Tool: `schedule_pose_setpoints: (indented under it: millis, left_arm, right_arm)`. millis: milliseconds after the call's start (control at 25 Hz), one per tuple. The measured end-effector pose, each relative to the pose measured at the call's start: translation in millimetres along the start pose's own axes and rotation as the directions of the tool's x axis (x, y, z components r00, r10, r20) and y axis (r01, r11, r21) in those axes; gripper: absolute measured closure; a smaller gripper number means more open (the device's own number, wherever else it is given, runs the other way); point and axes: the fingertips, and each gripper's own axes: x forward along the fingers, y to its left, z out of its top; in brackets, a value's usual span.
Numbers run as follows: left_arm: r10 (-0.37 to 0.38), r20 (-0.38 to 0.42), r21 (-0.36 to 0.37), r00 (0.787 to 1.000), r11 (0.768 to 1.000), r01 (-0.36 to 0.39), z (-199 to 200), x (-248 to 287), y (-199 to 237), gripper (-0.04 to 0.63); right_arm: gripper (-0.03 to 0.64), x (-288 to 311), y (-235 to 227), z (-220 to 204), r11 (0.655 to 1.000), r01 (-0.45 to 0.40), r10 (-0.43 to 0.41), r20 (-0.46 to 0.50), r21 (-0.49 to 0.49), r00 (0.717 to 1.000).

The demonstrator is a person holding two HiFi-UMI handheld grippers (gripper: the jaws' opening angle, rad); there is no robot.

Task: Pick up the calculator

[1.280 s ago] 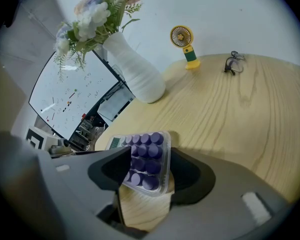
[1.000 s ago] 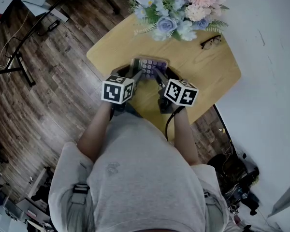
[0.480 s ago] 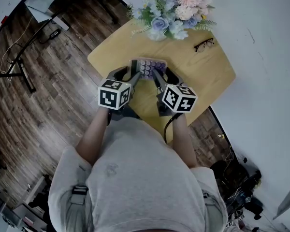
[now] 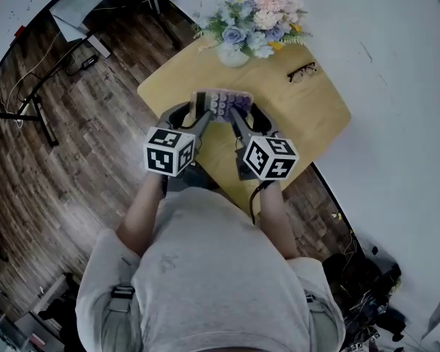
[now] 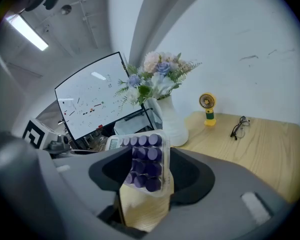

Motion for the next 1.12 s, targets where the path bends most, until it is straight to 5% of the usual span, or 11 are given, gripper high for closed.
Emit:
schedule_pose_setpoints:
  millis: [1120]
  left_arm:
    - [0.002,0.263,0.166,0.965,0.985,-0.047,67,-90,-80,0.393]
  right_arm:
    - [0.387,-109,58,73,0.978,-0.019,0.08,0.294,-0.207,0.952]
